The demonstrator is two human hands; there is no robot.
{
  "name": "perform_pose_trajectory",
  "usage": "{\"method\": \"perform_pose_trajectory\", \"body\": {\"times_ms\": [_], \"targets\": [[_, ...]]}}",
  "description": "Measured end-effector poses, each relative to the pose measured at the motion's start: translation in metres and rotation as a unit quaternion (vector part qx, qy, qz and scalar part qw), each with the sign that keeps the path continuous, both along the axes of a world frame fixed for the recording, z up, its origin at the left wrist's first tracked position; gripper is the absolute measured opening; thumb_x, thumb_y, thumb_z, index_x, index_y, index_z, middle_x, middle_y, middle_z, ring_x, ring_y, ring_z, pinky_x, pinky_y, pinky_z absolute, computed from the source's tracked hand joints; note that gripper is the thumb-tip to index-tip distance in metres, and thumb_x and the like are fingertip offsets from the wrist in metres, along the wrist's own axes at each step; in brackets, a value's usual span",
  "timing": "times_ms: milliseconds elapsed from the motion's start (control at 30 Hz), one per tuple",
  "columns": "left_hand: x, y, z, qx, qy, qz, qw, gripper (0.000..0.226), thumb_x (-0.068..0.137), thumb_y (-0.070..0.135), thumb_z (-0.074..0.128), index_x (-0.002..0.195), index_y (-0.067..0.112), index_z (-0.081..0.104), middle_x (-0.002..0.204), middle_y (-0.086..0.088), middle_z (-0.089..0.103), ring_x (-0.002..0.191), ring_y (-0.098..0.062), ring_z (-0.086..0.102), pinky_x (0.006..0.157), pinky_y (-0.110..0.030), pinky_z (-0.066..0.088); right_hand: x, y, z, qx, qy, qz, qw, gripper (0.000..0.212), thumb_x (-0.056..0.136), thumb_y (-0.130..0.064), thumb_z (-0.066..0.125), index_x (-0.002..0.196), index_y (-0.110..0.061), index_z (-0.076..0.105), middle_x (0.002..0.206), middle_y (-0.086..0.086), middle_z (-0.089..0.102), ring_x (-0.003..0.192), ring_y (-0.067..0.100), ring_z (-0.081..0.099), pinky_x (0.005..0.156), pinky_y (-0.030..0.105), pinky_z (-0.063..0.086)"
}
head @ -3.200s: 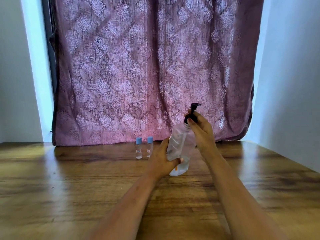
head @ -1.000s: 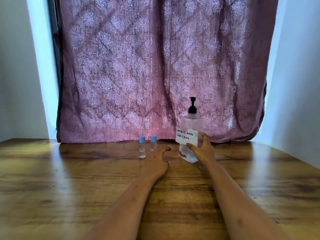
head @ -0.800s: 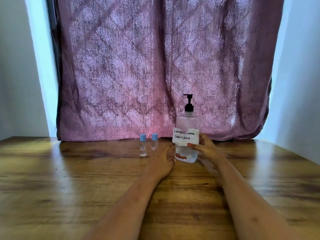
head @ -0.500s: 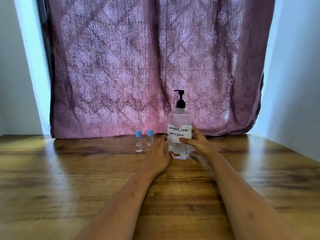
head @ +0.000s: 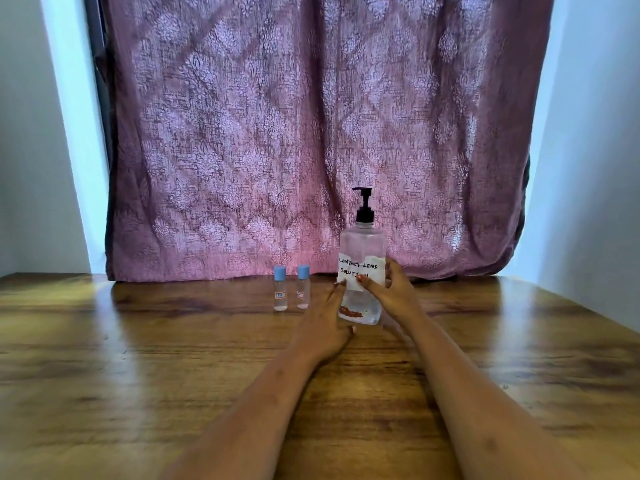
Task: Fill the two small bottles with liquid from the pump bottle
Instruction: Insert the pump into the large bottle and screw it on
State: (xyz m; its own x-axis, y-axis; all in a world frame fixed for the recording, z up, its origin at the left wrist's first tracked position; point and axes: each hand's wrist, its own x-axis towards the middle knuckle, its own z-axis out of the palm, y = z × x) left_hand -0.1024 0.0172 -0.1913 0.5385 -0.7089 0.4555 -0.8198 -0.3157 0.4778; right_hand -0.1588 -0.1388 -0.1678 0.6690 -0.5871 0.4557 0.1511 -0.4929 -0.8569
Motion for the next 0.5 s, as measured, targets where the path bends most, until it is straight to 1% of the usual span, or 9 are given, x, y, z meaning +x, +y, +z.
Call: {"method": "perform_pose_trajectory", "body": {"times_ms": [67, 100, 167, 300, 400, 500], "targets": [[-0.001, -0.001, 0.000, 0.013, -0.005, 0.002, 1.000, 0.083, 0.081, 0.028, 0.064, 0.149, 0.021, 0.017, 0.155, -0.001, 0.023, 0.141, -0.021, 0.025, 0.114, -0.037, 0.028, 0.000, -0.001, -0.001, -0.004, 0.009, 0.000, 1.000, 0.070, 0.078, -0.034, 0.072, 0.136, -0.018, 0.036, 0.130, 0.006, 0.056, 0.102, 0.017, 0.057, 0.083, 0.032, 0.050], [-0.002, -0.001, 0.000, 0.017, -0.004, 0.005, 1.000, 0.082, 0.082, 0.028, 0.064, 0.149, 0.019, 0.017, 0.155, -0.001, 0.022, 0.142, -0.021, 0.024, 0.114, -0.034, 0.025, 0.001, -0.002, -0.003, -0.004, 0.012, 0.001, 1.000, 0.074, 0.078, -0.033, 0.072, 0.139, -0.019, 0.032, 0.133, 0.006, 0.054, 0.105, 0.018, 0.057, 0.085, 0.032, 0.049], [-0.005, -0.001, 0.001, 0.015, -0.006, 0.012, 1.000, 0.080, 0.083, 0.028, 0.063, 0.149, 0.018, 0.018, 0.155, -0.001, 0.022, 0.141, -0.020, 0.025, 0.111, -0.029, 0.024, 0.000, -0.002, -0.004, 0.000, 0.015, 0.000, 1.000, 0.083, 0.077, -0.032, 0.073, 0.144, -0.020, 0.025, 0.137, 0.006, 0.050, 0.114, 0.021, 0.055, 0.084, 0.029, 0.046], [-0.007, 0.001, 0.002, 0.004, -0.003, 0.014, 1.000, 0.079, 0.082, 0.026, 0.064, 0.148, 0.018, 0.022, 0.153, 0.000, 0.026, 0.139, -0.020, 0.027, 0.109, -0.028, 0.025, -0.004, 0.002, -0.005, 0.029, -0.002, 0.005, 1.000, 0.097, 0.074, -0.029, 0.077, 0.147, -0.024, 0.014, 0.140, 0.008, 0.047, 0.120, 0.022, 0.052, 0.083, 0.026, 0.047], [-0.008, 0.005, 0.004, -0.003, -0.006, 0.020, 1.000, 0.076, 0.081, 0.024, 0.065, 0.146, 0.018, 0.025, 0.152, -0.002, 0.029, 0.139, -0.021, 0.028, 0.110, -0.027, 0.025, -0.008, 0.007, -0.001, 0.036, -0.019, -0.019, 0.999, 0.101, 0.072, -0.030, 0.078, 0.147, -0.027, 0.011, 0.144, 0.006, 0.041, 0.125, 0.025, 0.047, 0.089, 0.032, 0.045], [-0.011, 0.014, 0.006, -0.002, -0.013, 0.039, 0.999, 0.074, 0.084, 0.024, 0.062, 0.147, 0.016, 0.023, 0.154, -0.002, 0.025, 0.140, -0.021, 0.024, 0.112, -0.029, 0.022, -0.007, 0.013, -0.002, -0.007, -0.027, -0.024, 0.999, 0.101, 0.071, -0.034, 0.078, 0.147, -0.028, 0.011, 0.145, 0.006, 0.038, 0.126, 0.025, 0.046, 0.097, 0.042, 0.046]]}}
